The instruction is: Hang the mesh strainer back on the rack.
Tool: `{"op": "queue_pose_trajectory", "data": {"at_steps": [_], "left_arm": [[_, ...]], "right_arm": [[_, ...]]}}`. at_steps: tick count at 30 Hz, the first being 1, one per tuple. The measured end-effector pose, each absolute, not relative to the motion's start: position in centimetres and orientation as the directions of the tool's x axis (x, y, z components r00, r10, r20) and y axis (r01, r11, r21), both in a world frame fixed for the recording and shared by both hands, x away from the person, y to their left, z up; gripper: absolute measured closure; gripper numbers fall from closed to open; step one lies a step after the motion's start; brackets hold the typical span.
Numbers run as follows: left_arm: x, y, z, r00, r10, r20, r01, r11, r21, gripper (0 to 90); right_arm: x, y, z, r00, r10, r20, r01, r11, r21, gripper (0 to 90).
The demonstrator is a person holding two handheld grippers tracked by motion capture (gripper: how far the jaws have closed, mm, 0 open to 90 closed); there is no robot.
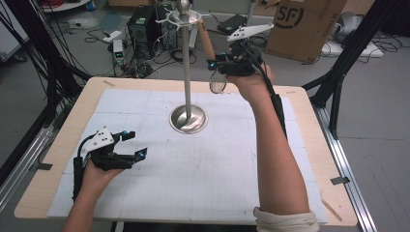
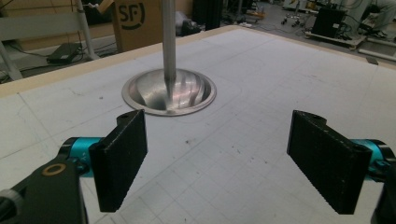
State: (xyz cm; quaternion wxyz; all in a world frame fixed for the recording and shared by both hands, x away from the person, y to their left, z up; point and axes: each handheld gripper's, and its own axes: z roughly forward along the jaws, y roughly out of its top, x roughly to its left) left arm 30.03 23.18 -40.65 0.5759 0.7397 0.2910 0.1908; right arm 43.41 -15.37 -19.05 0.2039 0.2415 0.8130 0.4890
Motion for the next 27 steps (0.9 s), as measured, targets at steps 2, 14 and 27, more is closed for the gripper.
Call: {"op": "queue_pose_trajectory", "data": {"at_steps": [2,14,27], "left_arm": [[30.0,23.2,-40.6,0.758,0.650,-0.055,0.211,-0.166,0.963,20.7],[30.0,23.2,-40.6,0.759,0.649,-0.053,0.209,-0.165,0.964,20.7],[30.0,23.1,-40.6,0.762,0.646,-0.050,0.211,-0.174,0.962,20.7]], "right_arm": [[43.6,-15.1,-19.1,-0.800,0.591,-0.104,0.189,0.413,0.891,68.1],[43.6,-14.7,-19.3,-0.797,0.595,-0.102,0.200,0.420,0.885,58.2],[41.9,-16.3,-19.7,-0.802,0.586,-0.120,0.186,0.434,0.881,49.2]]}}
